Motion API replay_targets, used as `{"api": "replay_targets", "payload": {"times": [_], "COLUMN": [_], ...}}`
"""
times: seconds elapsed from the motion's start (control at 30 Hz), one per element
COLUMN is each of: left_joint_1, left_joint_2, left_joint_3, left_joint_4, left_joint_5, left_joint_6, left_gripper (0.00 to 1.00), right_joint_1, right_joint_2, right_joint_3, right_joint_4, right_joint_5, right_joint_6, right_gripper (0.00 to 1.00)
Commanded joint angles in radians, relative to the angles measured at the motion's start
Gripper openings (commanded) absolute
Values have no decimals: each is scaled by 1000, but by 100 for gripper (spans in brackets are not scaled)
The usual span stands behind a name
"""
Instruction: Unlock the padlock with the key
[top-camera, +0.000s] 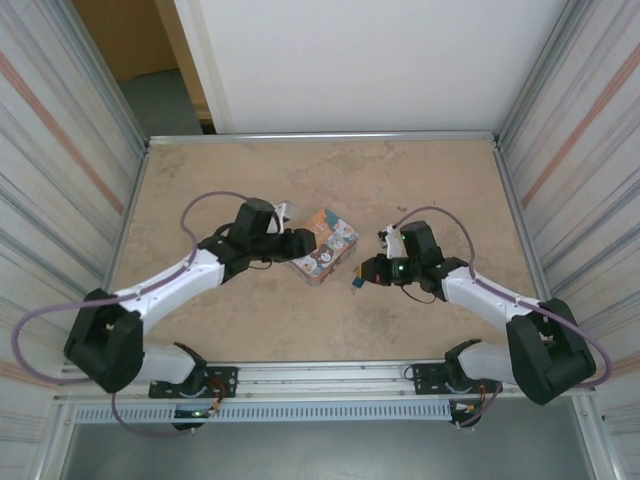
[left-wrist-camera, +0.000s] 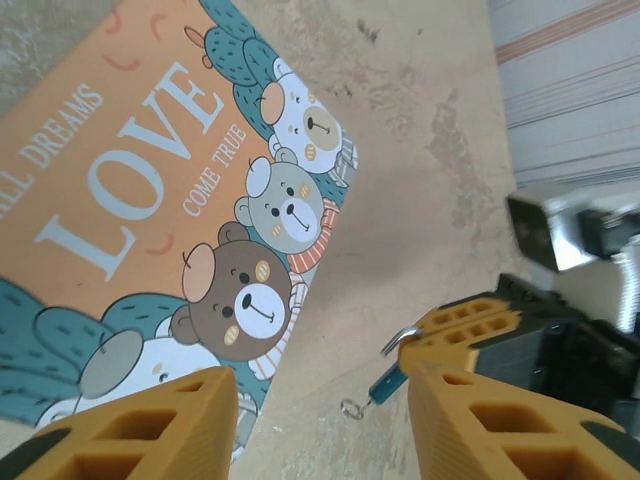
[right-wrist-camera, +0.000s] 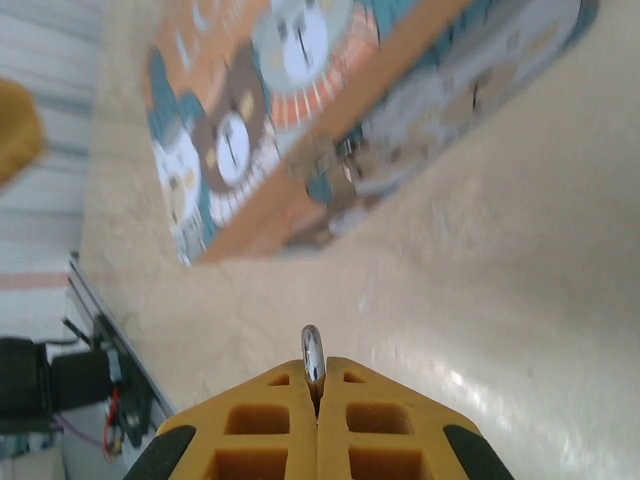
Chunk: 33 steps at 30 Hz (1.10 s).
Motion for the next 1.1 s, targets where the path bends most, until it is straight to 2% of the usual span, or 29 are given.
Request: {"api": "replay_targets", "payload": {"times": [0.0,0.27,0.43,0.63,1.07], "left_joint_1": [15,34,43,66,86], "left_joint_2": [-92,-284,-365,-416,-450], "left_joint_3": [-74,-207,-238,-243,-247], "left_joint_4": [-4,-19,-67,-131,-157], "left_joint_5": [-15,-53,-95,-128,-146], "left_joint_6": [38,51,62,85,96], "left_gripper": [51,57,60,62,63], "right_joint_1": [41,145,162,163,158], "right_joint_2": [-12,90,178,207,215], "right_joint_3": [12,39,58,64,67], "right_joint_4": [-170,-207,-180,-166,-186], "right_joint_5": [-10,-15,-16,14,22], "right_joint_6": [-27,-4,-2,-2,-11], "right_gripper": [0,0,0,2,2]}}
